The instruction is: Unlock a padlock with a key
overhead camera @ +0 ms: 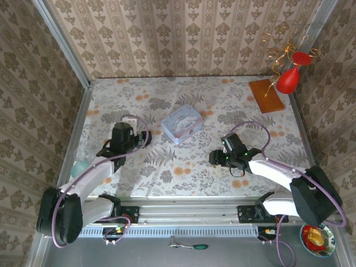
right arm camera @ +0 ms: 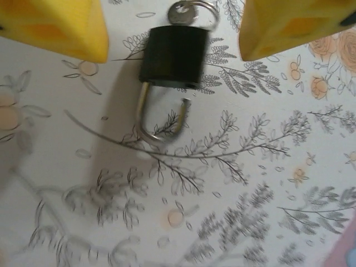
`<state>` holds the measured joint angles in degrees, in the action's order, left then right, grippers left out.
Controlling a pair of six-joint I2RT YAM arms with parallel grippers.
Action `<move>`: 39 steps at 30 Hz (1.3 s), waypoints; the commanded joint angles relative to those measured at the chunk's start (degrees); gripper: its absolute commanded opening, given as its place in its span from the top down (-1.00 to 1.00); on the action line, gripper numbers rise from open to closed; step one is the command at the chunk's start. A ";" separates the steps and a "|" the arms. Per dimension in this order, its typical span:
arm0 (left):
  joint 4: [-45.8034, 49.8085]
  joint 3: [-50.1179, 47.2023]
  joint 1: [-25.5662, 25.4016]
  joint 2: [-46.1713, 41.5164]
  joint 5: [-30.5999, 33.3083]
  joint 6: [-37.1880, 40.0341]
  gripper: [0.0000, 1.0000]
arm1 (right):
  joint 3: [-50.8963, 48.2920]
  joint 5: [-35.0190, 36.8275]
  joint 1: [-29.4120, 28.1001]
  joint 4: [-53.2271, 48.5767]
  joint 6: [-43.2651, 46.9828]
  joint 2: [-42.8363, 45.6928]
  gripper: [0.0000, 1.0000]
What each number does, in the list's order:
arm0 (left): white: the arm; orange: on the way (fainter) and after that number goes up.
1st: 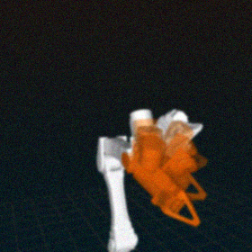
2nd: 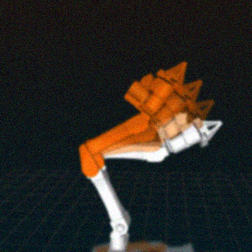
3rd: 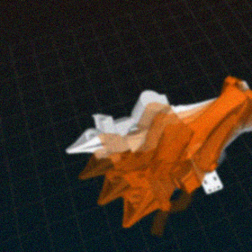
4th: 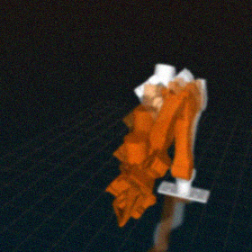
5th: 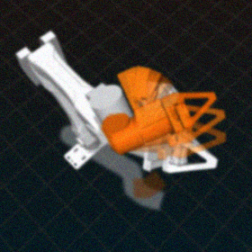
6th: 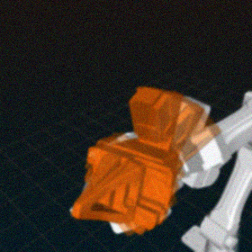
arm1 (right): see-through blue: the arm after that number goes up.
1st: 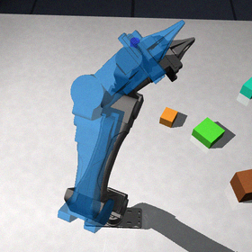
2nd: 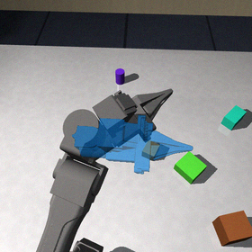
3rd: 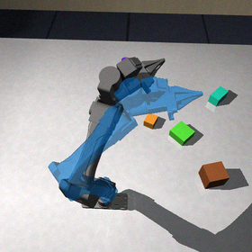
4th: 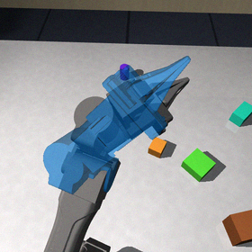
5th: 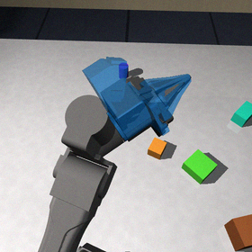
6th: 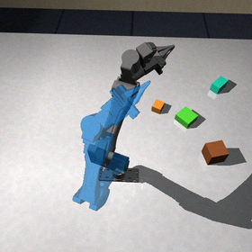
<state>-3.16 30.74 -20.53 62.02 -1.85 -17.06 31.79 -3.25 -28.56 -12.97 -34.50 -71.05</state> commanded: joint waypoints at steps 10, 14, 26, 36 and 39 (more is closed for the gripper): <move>-4.18 0.72 5.20 -7.53 14.54 5.71 -0.99 | 6.00 38.19 6.65 -2.84 16.49 16.92 -0.84; -4.74 1.74 5.31 -5.90 19.92 10.15 -1.00 | 0.77 45.65 9.65 11.61 27.38 14.26 -1.00; -32.46 -10.53 9.53 8.23 18.63 25.52 -1.00 | -6.15 31.87 19.85 37.53 33.12 -2.18 -1.00; -51.96 -10.14 13.25 24.38 14.37 25.32 -1.00 | -7.55 13.39 23.85 49.81 37.23 -6.05 -1.00; -52.78 -11.13 16.43 24.44 12.52 20.76 -1.00 | -7.68 7.79 25.53 49.71 37.23 -5.77 -1.00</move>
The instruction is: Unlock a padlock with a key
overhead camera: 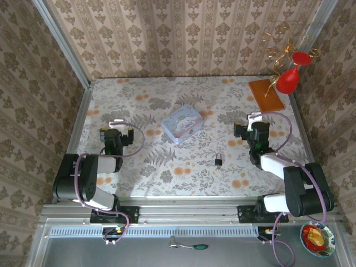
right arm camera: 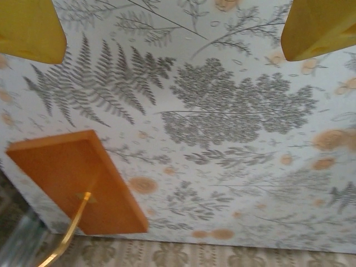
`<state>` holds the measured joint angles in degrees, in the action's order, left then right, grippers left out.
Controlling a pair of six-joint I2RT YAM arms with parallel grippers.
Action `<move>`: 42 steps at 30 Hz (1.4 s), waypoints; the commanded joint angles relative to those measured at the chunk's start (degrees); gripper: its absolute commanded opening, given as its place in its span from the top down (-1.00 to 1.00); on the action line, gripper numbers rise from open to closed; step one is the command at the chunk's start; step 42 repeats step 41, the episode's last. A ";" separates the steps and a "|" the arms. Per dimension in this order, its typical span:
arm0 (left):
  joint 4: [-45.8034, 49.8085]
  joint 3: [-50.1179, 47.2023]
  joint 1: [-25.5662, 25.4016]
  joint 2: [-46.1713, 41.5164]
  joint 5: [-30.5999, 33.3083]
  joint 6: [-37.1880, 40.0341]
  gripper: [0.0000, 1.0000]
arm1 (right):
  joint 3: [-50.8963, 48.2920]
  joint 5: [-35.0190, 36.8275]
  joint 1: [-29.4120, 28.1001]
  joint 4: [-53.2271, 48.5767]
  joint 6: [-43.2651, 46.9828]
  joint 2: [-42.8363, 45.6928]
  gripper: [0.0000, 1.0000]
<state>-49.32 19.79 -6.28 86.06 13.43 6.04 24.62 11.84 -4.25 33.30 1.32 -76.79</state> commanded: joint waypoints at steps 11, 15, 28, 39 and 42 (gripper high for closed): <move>-6.56 1.31 4.02 3.39 -3.26 -3.72 -1.00 | -2.44 -9.68 2.16 16.33 -1.04 -9.34 -1.00; -6.31 1.30 4.00 3.31 -3.24 -3.68 -1.00 | -1.10 -5.73 2.93 15.89 -3.37 -11.09 -1.00; -6.27 1.39 3.98 3.34 -3.15 -3.63 -1.00 | -1.24 -5.77 2.93 15.33 -3.41 -10.68 -1.00; -6.23 1.39 3.99 3.33 -3.20 -3.61 -1.00 | -1.08 -5.86 2.93 15.10 -3.43 -10.75 -1.00; -6.45 1.26 3.80 3.24 -3.19 -3.38 -1.00 | -1.21 -5.86 2.93 15.39 -3.43 -10.70 -1.00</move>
